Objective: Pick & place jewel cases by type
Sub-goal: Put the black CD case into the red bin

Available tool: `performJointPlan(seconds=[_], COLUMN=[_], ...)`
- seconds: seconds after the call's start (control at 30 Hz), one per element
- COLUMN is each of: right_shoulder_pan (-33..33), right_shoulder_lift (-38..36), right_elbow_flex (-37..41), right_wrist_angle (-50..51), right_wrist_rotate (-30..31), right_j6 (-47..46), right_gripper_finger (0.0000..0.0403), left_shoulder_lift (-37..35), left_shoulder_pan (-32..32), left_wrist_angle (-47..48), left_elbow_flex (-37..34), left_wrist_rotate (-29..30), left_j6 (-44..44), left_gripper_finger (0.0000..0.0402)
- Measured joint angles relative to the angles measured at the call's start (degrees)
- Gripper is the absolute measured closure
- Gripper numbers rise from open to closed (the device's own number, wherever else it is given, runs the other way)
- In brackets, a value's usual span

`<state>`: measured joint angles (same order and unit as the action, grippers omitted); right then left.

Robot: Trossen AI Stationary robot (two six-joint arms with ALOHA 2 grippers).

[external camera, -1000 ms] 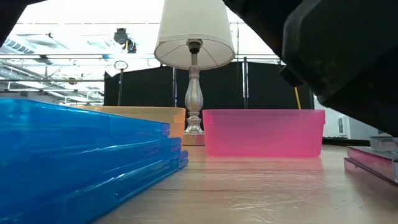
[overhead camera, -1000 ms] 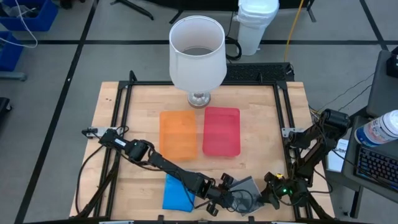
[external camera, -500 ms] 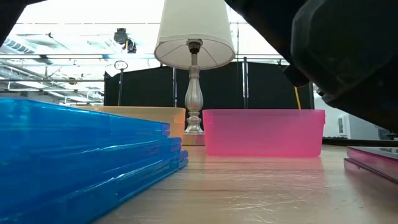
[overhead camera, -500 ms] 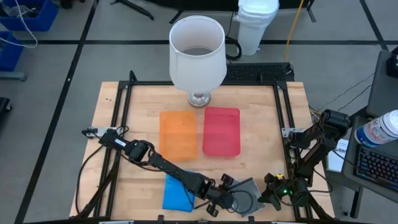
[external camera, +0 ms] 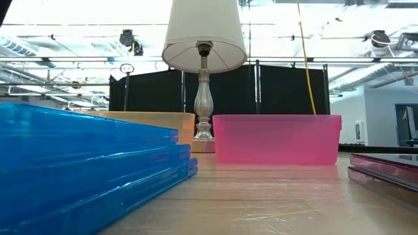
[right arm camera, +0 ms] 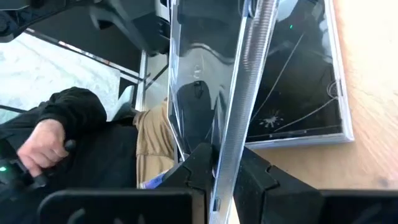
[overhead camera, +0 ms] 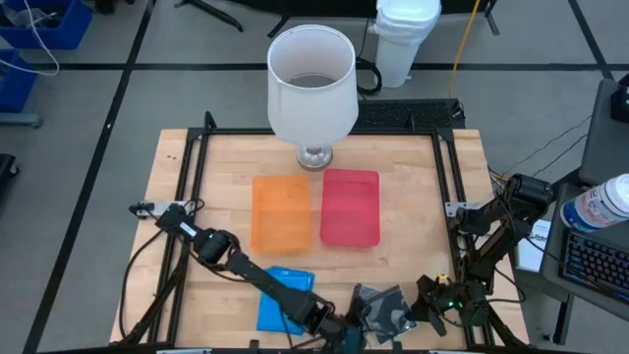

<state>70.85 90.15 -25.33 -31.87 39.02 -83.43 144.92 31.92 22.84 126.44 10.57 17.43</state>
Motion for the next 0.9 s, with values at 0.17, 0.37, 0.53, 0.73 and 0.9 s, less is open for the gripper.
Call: performJointPlan(seconds=[0.17, 0.37, 0.53, 0.73, 0.9], right_shoulder_pan=[0.0, -0.1, -1.1, -2.2, -2.5], right_shoulder_lift=[0.0, 0.0, 0.0, -0.1, -0.1], right_elbow_flex=[0.0, 0.0, -0.1, -0.1, -0.1], right_wrist_angle=[-1.1, -8.2, -11.4, -12.3, -12.2], right_wrist_rotate=[0.2, 1.5, 1.5, 1.5, 1.6], right_j6=[4.3, 15.4, 22.7, 24.4, 28.3], right_gripper_finger=[0.037, 0.0374, 0.0382, 0.0375, 0.0383], left_shoulder_lift=[-0.2, -3.8, -10.3, -24.2, -41.2], left_shoulder_pan=[1.9, 4.8, 6.1, 6.5, 3.2], left_wrist_angle=[13.7, 38.0, 44.7, 46.3, 38.4], left_elbow_flex=[5.1, 6.4, 3.2, -3.6, -17.8], left_wrist_rotate=[2.5, 5.2, 10.4, 16.3, 20.2], left_j6=[-0.2, -7.1, -14.3, -18.5, -26.8], left_gripper_finger=[0.035, 0.035, 0.035, 0.035, 0.035])
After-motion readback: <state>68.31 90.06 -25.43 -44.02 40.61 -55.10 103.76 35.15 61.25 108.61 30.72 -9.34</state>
